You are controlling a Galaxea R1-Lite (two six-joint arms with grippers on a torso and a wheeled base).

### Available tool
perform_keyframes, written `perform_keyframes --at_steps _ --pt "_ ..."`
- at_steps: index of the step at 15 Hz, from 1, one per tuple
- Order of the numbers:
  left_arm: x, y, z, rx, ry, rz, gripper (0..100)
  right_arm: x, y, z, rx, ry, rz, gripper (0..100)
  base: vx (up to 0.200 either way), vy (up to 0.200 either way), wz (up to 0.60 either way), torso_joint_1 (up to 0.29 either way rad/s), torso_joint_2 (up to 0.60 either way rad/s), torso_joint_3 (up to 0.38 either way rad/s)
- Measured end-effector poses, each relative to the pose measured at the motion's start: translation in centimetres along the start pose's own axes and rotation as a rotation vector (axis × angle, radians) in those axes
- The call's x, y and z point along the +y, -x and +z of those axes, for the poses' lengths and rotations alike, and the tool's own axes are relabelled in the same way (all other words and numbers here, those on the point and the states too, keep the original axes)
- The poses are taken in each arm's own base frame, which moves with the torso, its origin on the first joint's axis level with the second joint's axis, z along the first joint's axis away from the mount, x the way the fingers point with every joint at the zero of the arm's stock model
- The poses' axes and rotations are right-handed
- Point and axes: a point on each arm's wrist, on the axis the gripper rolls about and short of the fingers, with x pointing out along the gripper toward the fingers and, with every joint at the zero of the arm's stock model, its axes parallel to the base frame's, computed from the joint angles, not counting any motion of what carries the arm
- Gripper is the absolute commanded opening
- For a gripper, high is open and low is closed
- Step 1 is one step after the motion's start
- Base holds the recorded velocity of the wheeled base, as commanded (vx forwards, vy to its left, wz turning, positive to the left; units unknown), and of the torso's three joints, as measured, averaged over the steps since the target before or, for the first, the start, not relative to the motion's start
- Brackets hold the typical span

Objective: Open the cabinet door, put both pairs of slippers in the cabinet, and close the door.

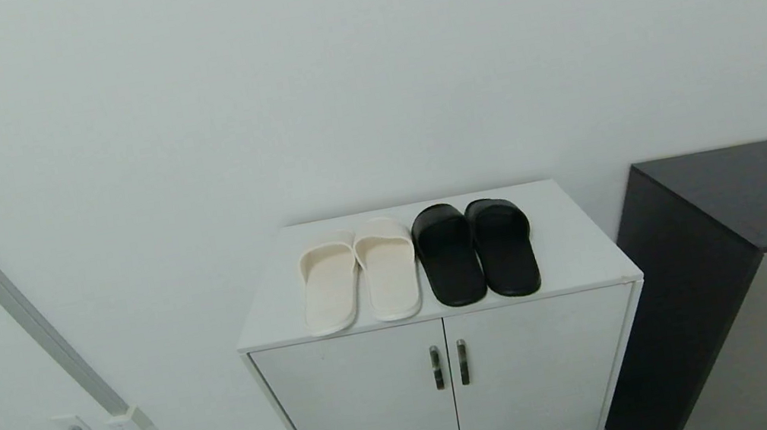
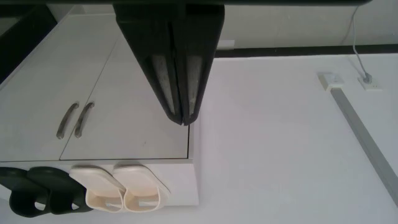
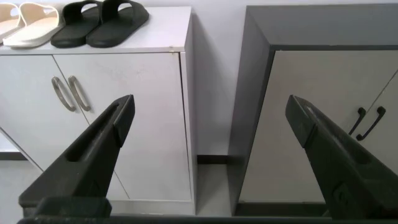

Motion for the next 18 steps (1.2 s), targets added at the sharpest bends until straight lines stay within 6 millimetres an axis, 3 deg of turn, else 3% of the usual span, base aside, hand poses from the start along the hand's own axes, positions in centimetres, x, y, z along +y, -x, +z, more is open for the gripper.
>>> perform_keyframes --at_steps 12,16,18 --pt "0.0 0.0 0.0 0.000 0.000 -0.001 0 0.0 -0.1 0.2 0.002 0.002 -0.011 100 0.000 0.000 0.00 0.000 0.00 0.000" --pt "0.0 0.0 0.0 0.000 -0.001 0.000 0 0.0 0.3 5.9 -0.068 -0.047 0.015 100 0.000 0.000 0.00 0.000 0.00 0.000" --pt "0.0 0.0 0.0 0.000 -0.001 -0.001 0 -0.1 -1.7 8.4 -0.017 -0.056 0.068 100 0.000 0.000 0.00 0.000 0.00 0.000"
